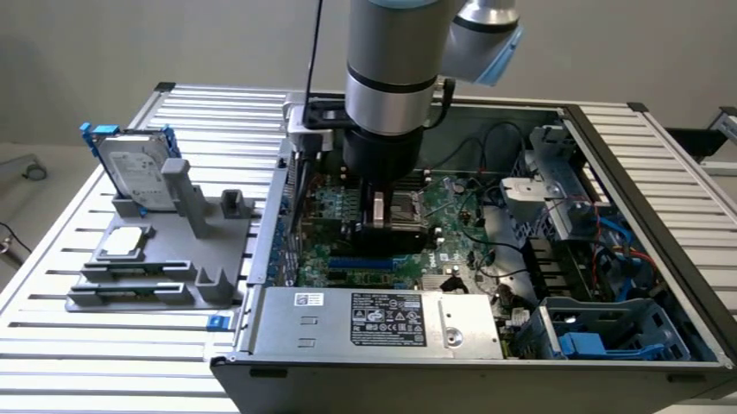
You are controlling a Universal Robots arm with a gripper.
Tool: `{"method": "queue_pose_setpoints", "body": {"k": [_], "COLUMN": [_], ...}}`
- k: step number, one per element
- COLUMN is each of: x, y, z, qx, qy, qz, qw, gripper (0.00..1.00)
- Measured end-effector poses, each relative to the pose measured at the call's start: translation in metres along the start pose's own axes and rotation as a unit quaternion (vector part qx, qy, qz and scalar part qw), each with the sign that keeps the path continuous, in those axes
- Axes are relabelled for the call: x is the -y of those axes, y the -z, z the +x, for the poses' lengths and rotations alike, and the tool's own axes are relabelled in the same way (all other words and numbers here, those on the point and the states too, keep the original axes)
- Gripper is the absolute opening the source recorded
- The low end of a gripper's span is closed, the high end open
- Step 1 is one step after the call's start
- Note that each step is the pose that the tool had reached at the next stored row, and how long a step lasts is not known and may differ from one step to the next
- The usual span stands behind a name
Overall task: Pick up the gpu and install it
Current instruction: 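Insert the gpu into the slot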
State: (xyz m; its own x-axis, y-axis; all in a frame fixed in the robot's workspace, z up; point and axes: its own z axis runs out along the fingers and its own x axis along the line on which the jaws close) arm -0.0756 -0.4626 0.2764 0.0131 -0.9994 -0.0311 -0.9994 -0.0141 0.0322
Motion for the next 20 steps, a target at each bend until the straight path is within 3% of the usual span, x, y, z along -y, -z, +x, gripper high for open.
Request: {"method": "queue_pose_setpoints", "body": {"k": [20], "x": [-0.0057], "y": [-0.0044], "z": [0.0007], "qx": [0.0001], "qy": [-0.001], "qz": [-0.0007], "qw": [1.0], "gripper": [0.27]}}
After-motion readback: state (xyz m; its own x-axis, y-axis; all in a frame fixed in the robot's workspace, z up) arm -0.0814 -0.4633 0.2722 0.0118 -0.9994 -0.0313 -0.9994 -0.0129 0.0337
